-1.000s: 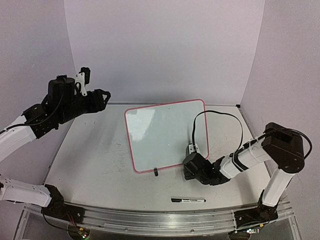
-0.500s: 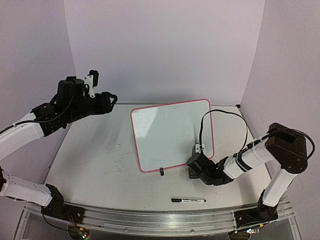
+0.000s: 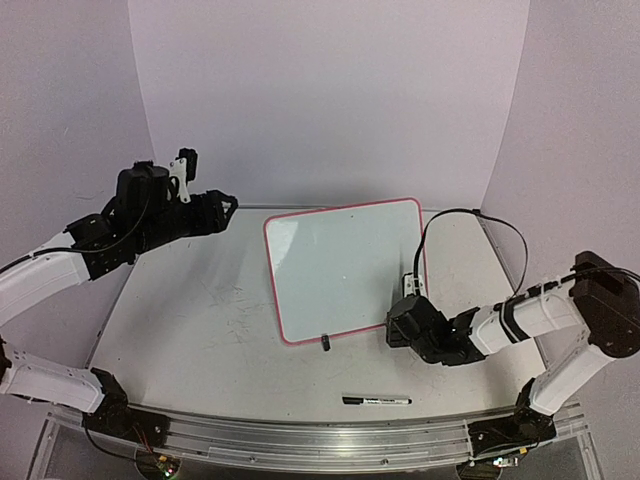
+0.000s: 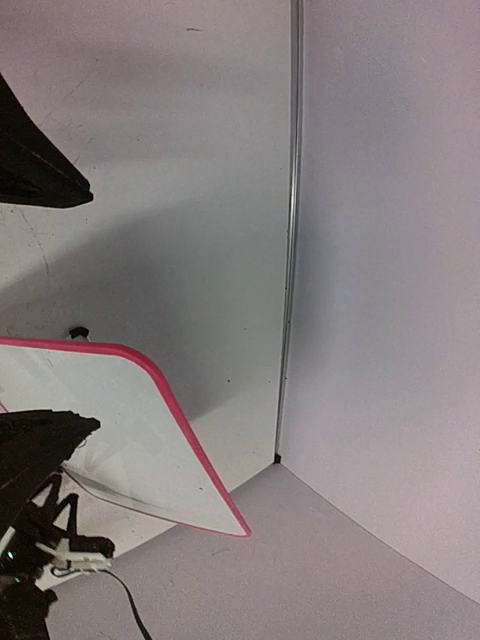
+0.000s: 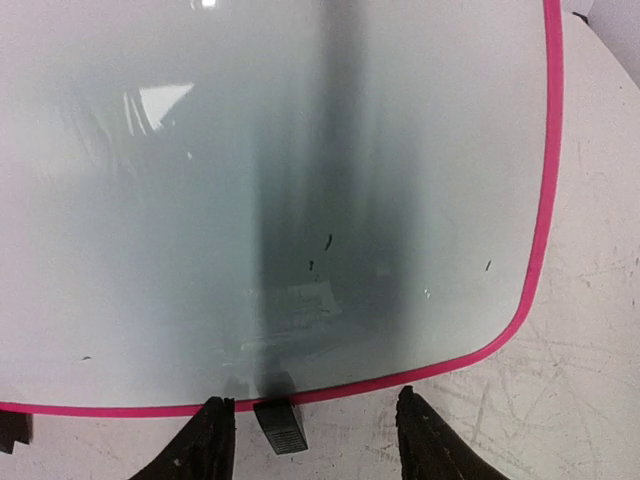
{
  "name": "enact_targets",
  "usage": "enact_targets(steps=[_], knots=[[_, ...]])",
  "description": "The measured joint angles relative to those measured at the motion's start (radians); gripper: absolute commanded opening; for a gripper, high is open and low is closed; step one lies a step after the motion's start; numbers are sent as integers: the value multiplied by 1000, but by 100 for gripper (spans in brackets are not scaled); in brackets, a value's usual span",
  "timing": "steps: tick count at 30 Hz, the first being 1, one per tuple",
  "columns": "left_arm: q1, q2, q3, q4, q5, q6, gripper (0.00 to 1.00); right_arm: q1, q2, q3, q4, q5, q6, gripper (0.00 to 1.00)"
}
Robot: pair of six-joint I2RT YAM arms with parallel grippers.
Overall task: Write a sentence on the whiteboard
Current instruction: Move the whiteboard to the center of the board, then pick up the whiteboard marker from the corner of the board.
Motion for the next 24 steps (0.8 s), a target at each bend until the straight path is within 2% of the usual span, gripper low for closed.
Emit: enact_targets(steps=[4,6,8,14,20,24], knots=[[0,-49,-55,-8,23,-33,80,0,-93,-27,-15,-24,-5,59],[0,-75,-75,-8,43,-54,83,3,-134,-32,-36,-51,-12,62],[0,-104,-95,-12,75,-82,89,12,-181,-32,-76,-88,-20,64],[0,-144,-109,-28,172,-150,93,50,-331,4,-212,-292,-92,65],[0,-189,-147,-48,221,-190,95,189,-316,57,-315,-424,-139,63],[0,-216,-153,-55,223,-194,95,295,-211,76,-360,-477,-148,60]])
